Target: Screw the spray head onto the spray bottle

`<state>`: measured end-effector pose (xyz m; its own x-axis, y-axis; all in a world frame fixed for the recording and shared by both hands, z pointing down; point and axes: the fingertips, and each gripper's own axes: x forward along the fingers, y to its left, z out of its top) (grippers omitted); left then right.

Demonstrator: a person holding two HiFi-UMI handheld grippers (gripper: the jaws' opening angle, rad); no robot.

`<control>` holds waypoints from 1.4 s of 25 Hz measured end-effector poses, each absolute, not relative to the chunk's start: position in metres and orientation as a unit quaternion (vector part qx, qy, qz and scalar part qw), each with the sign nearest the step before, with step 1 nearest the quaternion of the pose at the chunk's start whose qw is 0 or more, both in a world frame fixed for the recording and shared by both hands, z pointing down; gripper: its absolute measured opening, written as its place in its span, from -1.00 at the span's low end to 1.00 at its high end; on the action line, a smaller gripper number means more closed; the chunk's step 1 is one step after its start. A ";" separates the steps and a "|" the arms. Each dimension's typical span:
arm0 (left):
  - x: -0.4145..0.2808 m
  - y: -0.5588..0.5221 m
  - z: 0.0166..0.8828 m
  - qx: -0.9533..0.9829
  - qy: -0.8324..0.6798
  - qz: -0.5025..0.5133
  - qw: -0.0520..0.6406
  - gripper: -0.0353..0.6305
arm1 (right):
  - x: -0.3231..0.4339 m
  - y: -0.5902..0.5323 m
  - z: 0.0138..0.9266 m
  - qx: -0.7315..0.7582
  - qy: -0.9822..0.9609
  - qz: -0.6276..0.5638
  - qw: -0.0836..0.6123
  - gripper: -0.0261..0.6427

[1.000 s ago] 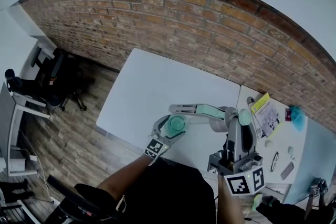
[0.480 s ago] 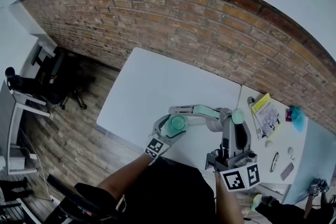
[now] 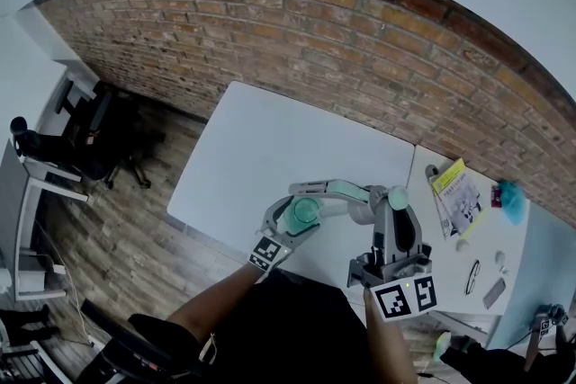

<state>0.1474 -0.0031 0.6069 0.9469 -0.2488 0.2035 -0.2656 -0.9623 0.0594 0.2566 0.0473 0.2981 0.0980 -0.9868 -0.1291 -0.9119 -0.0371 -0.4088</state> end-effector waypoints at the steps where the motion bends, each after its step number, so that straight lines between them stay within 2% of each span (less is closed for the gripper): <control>1: 0.147 -0.003 0.607 0.986 -0.130 0.097 0.043 0.33 | 0.256 0.046 0.299 -0.714 0.665 -0.095 0.198 -0.71; 29: 0.147 -0.003 0.608 0.986 -0.129 0.097 0.045 0.33 | 0.236 0.024 0.359 -0.697 0.679 -0.149 0.174 -0.71; 35: 0.147 -0.003 0.608 0.986 -0.129 0.095 0.046 0.33 | 0.223 0.017 0.379 -0.687 0.693 -0.160 0.147 -0.71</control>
<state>0.1469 -0.0029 0.6084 0.9489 -0.2455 0.1984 -0.2628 -0.9626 0.0660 0.2234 0.0171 0.3794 -0.0128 -0.9998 0.0160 -0.9061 0.0049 -0.4229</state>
